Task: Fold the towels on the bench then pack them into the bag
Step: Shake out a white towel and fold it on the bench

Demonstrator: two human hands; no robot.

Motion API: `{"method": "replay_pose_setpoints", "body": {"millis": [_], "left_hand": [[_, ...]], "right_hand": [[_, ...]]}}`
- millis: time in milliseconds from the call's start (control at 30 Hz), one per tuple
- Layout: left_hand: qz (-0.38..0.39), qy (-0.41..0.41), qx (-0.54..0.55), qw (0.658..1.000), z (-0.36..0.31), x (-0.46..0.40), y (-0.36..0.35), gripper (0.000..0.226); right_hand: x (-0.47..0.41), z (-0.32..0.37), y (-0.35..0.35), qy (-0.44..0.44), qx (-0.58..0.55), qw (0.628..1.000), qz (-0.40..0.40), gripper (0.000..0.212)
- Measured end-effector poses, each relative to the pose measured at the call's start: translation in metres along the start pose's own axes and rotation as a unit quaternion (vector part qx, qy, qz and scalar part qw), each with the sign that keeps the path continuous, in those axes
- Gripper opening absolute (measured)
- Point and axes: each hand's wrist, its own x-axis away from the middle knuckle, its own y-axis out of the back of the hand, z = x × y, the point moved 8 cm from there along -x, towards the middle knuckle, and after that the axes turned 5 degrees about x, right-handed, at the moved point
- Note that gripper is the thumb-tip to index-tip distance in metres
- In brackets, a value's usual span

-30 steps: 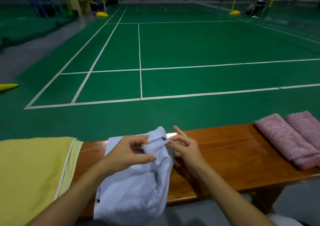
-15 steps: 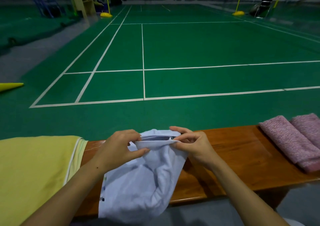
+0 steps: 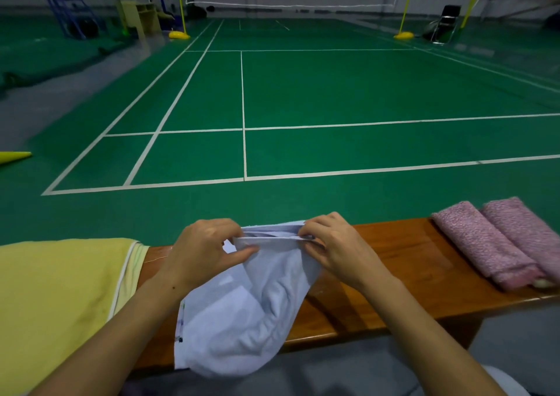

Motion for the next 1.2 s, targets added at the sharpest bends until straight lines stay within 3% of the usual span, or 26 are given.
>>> {"method": "replay_pose_setpoints", "body": {"millis": [267, 433, 567, 667, 867, 1033, 1200], "left_hand": [[0.005, -0.049, 0.003, 0.999, -0.029, -0.019, 0.045, 0.040], [-0.050, -0.034, 0.045, 0.997, -0.055, -0.035, 0.093, 0.047], [-0.093, 0.017, 0.089, 0.992, -0.066, -0.048, 0.132, 0.038], [-0.092, 0.056, 0.171, 0.979, -0.075, -0.056, 0.149, 0.027], [-0.081, 0.076, 0.355, 0.928, -0.107, -0.050, 0.174, 0.029], [-0.113, 0.080, 0.390, 0.910, -0.127, -0.038, 0.194, 0.036], [-0.107, 0.113, 0.410, 0.899, -0.108, -0.043, 0.178, 0.033]], "right_hand": [[-0.007, 0.004, 0.050, -0.105, -0.188, 0.976, 0.006, 0.006], [-0.023, 0.034, 0.109, -0.034, -0.068, 0.997, -0.017, 0.010], [-0.035, 0.058, 0.154, -0.018, 0.005, 0.999, -0.051, 0.016], [-0.040, 0.069, 0.181, -0.016, -0.051, 0.996, -0.073, 0.011], [-0.023, 0.086, 0.219, -0.028, -0.187, 0.973, -0.132, 0.015], [-0.006, 0.098, 0.233, -0.019, -0.328, 0.935, -0.130, 0.030], [-0.017, 0.074, 0.212, -0.067, -0.355, 0.923, -0.129, 0.032]]}}
